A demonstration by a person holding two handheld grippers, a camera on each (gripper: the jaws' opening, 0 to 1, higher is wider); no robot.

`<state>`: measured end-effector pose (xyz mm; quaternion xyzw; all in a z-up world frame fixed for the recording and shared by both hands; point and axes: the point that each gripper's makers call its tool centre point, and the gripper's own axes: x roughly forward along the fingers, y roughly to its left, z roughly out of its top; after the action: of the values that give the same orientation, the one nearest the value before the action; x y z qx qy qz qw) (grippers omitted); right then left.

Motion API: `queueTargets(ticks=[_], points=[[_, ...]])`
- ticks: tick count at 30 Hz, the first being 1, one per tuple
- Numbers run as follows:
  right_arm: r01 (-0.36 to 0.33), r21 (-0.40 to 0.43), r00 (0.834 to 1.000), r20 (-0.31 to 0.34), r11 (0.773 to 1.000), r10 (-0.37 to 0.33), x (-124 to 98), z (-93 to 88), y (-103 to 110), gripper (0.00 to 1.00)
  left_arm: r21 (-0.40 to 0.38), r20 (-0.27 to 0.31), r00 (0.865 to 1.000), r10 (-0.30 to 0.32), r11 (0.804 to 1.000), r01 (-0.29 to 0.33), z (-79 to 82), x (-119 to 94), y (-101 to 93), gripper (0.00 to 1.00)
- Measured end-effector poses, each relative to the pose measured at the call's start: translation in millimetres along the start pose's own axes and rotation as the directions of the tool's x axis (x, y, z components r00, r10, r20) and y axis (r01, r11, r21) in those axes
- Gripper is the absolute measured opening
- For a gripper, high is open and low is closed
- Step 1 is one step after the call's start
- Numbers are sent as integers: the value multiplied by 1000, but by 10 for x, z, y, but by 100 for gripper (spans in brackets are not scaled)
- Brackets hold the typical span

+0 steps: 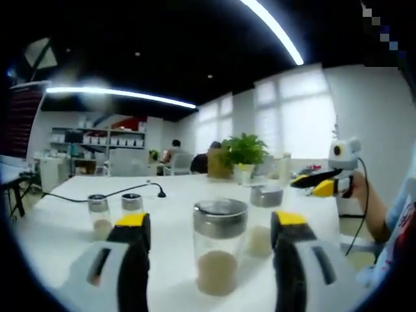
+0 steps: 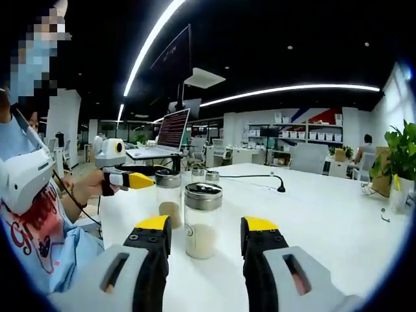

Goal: Rotate the seasoning bottle until the label or dispensing opening points toward the visible target arrow and the bottle remains upright within the marked orientation range

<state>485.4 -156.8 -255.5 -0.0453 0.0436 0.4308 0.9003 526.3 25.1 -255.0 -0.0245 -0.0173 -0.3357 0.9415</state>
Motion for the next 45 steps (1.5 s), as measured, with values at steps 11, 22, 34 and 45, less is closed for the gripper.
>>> queueTargets(ticks=[11,22,34,45], points=[[-1,4,1000,-2,1000,1,8,15,-1,43,3,0,998,69,998,-69,-62,110,50,78],[14,15,1000,-2,1000,-14,-42,8,-56,43,-21,39,992,118,993,-117,-41,211,-40,70],[19,27,1000,-3,999,-19,-64,-5,-95,43,-31,51,991,122,992,-121,-24,248,-25,54],[17,30,1000,-3,999,-17,-60,-10,-80,43,-17,54,993,102,995,-101,-30,244,-66,43]])
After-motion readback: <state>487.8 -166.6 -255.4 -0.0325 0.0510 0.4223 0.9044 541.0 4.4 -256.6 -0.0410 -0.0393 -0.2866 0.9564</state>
